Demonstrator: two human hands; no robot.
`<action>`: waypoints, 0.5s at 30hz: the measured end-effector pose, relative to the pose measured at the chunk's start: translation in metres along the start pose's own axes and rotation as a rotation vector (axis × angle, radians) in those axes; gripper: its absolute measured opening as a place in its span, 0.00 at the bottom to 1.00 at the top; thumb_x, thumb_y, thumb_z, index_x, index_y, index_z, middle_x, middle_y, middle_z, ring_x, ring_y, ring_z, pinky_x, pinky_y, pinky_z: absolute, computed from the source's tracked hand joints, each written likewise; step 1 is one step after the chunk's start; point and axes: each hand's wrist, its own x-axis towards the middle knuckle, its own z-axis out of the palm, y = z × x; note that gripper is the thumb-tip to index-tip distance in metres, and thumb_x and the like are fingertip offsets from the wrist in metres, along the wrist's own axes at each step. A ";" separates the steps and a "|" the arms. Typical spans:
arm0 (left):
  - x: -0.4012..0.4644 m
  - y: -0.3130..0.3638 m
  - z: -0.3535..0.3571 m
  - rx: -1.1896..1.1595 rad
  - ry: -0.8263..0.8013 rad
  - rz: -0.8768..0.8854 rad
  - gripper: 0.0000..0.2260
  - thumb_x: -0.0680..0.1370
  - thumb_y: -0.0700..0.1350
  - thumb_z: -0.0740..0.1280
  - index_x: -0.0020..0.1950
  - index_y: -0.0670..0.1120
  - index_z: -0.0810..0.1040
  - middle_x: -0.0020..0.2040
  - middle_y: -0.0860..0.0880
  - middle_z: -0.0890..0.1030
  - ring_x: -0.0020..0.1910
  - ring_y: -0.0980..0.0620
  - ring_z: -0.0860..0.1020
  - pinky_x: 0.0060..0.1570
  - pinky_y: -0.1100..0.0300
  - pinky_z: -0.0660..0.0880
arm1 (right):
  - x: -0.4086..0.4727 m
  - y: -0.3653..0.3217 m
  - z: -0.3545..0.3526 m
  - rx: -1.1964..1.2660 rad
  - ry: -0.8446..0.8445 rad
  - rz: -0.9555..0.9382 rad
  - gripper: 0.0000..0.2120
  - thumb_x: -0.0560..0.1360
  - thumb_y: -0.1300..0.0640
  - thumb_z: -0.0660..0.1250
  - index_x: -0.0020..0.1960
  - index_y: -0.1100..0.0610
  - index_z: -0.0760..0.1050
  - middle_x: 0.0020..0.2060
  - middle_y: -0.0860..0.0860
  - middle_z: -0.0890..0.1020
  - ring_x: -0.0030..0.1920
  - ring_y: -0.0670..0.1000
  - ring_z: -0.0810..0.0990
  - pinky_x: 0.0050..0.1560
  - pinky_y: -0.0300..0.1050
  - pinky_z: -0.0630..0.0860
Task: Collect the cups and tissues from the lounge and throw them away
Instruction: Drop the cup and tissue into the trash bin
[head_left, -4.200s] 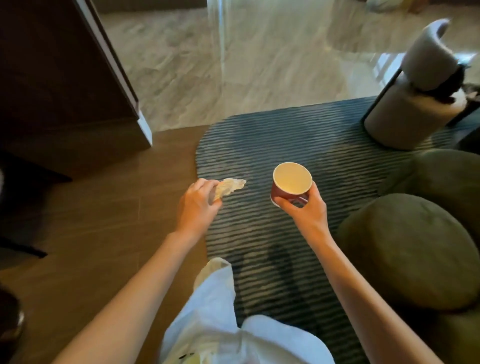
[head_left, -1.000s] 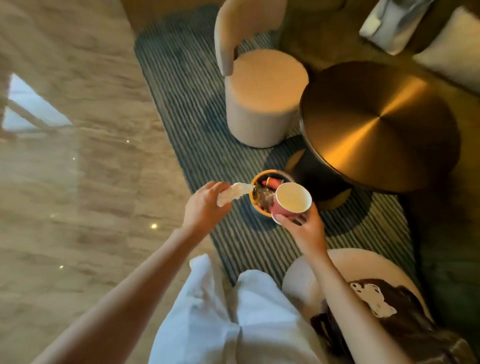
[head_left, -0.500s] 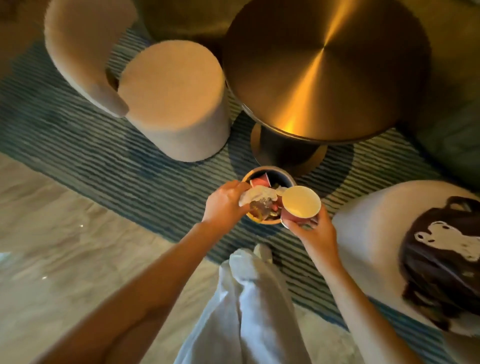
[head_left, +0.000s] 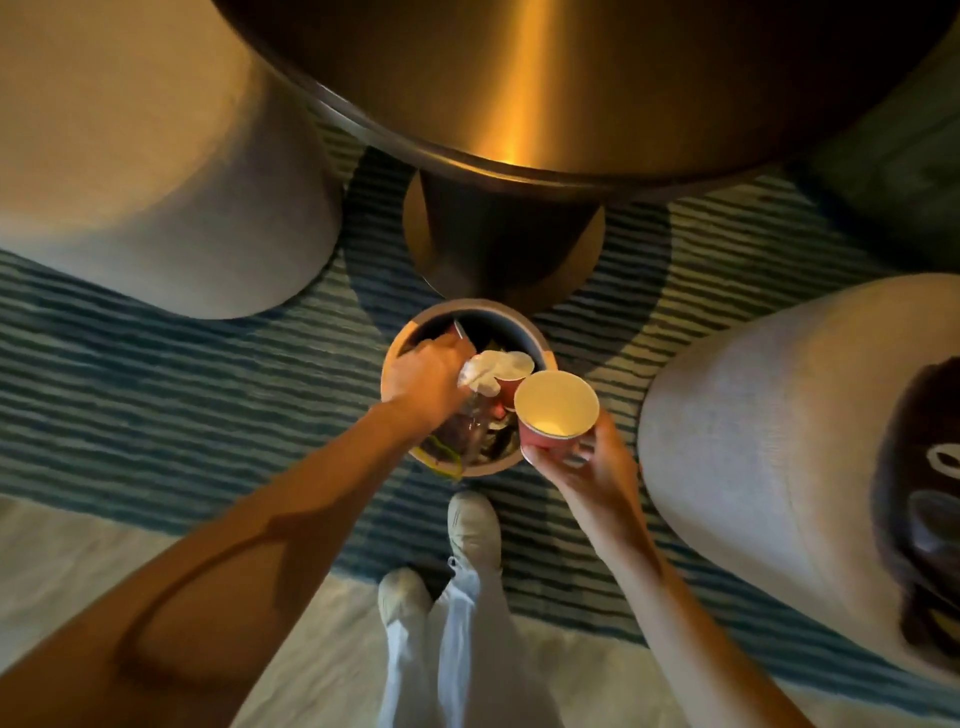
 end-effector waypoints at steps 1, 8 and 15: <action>0.003 -0.003 0.005 -0.003 -0.003 -0.008 0.21 0.75 0.52 0.67 0.67 0.53 0.69 0.64 0.49 0.75 0.61 0.46 0.75 0.52 0.52 0.74 | 0.006 0.003 0.002 -0.014 -0.002 0.003 0.27 0.65 0.55 0.79 0.57 0.37 0.71 0.51 0.32 0.79 0.53 0.38 0.78 0.49 0.36 0.77; -0.017 -0.031 -0.018 0.089 0.136 0.039 0.26 0.74 0.51 0.67 0.70 0.44 0.68 0.65 0.42 0.73 0.63 0.40 0.71 0.59 0.46 0.69 | 0.046 -0.003 0.028 -0.073 -0.027 0.019 0.30 0.66 0.54 0.78 0.63 0.50 0.69 0.50 0.36 0.78 0.52 0.33 0.77 0.48 0.27 0.73; -0.047 -0.035 -0.044 0.196 0.185 0.080 0.22 0.75 0.49 0.66 0.66 0.40 0.73 0.64 0.39 0.75 0.64 0.38 0.72 0.61 0.44 0.68 | 0.060 -0.006 0.036 -0.315 -0.146 0.123 0.41 0.66 0.53 0.77 0.73 0.54 0.60 0.67 0.51 0.72 0.69 0.52 0.69 0.68 0.54 0.69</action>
